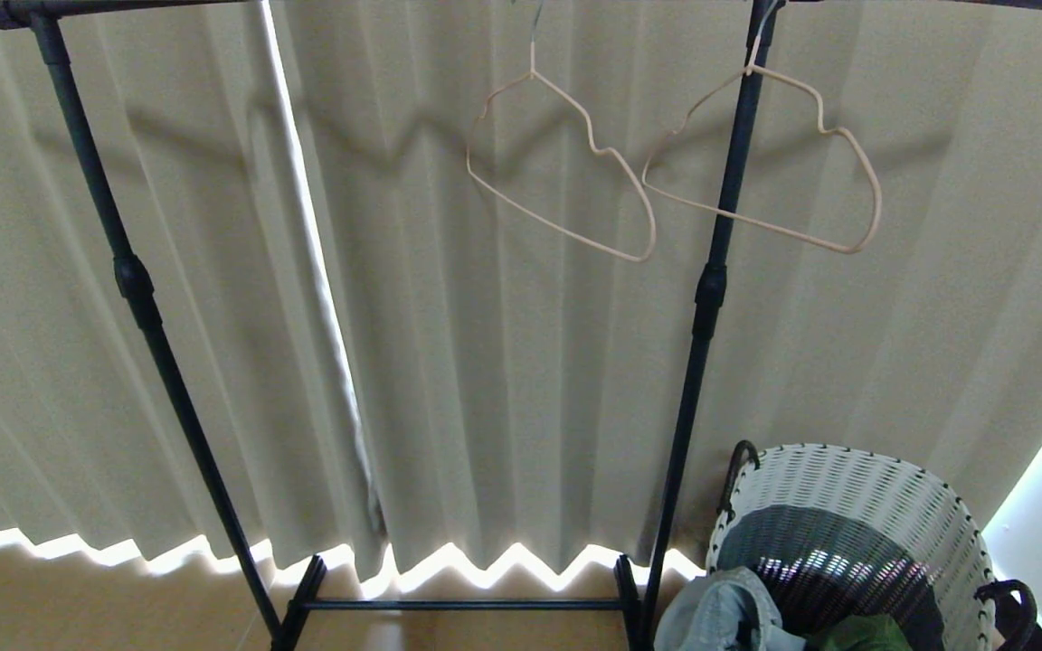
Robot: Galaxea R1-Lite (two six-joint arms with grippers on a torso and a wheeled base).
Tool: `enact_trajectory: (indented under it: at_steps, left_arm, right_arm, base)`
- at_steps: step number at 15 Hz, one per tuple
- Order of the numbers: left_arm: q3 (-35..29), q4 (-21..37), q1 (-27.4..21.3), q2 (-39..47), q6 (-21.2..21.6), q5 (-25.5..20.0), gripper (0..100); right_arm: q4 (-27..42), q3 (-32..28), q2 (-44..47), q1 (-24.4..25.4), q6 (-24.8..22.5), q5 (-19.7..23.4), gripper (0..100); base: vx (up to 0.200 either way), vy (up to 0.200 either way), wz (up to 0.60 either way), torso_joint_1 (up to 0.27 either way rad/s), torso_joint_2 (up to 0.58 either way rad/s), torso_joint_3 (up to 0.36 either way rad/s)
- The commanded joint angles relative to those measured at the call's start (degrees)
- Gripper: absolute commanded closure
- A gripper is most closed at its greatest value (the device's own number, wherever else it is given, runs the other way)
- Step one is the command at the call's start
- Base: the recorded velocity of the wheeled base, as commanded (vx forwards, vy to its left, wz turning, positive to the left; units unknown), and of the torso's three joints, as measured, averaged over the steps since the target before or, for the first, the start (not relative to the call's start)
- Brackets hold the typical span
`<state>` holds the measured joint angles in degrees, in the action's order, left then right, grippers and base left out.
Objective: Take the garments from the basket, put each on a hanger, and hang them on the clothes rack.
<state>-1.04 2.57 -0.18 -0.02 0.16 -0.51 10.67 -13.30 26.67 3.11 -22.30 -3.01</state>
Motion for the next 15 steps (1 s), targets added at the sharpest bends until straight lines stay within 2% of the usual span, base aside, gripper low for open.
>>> enact_trajectory:
  at_steps: [1,4,5,6,9,12,15]
  left_arm:
    - [-0.02,-0.02,0.01,0.02,0.02,-0.02,0]
    - [-0.02,-0.02,0.01,0.02,0.02,-0.02,0]
    - [-0.02,-0.02,0.01,0.02,0.02,-0.02,0]
    - [-0.02,-0.02,0.01,0.02,-0.07,0.07,0]
    - [-0.02,-0.02,0.01,0.02,-0.16,0.34,0]
    - [-0.02,-0.02,0.01,0.02,-0.07,0.34,0]
    - [-0.02,-0.02,0.01,0.02,-0.07,0.25,0]
  right_arm:
    - [-2.05,-2.96,31.25,0.32,-14.18,-0.15,0]
    - [-8.91,-2.78,46.45,-0.91,-23.93,-0.15,0]
    - [-10.32,-2.78,49.26,-1.79,-25.87,-0.15,0]
    - [-13.66,-2.78,55.86,-2.84,-27.71,-0.07,0]
    - [-19.72,-3.14,66.93,-2.93,-27.89,-0.07,0]
    - [-25.70,-3.31,73.17,-3.02,-27.98,-0.07,0]
    - [-31.94,-3.75,78.36,-5.22,-28.24,-0.07,0]
  base:
    - [0.000,0.000,0.00,0.000,0.00,0.000]
    - [0.000,0.000,0.00,0.000,0.00,0.000]
    - [0.000,0.000,0.00,0.000,0.00,0.000]
    - [0.000,0.000,0.00,0.000,0.00,0.000]
    - [0.000,0.000,0.00,0.000,0.00,0.000]
    - [0.000,0.000,0.00,0.000,0.00,0.000]
    - [0.000,0.000,0.00,0.000,0.00,0.000]
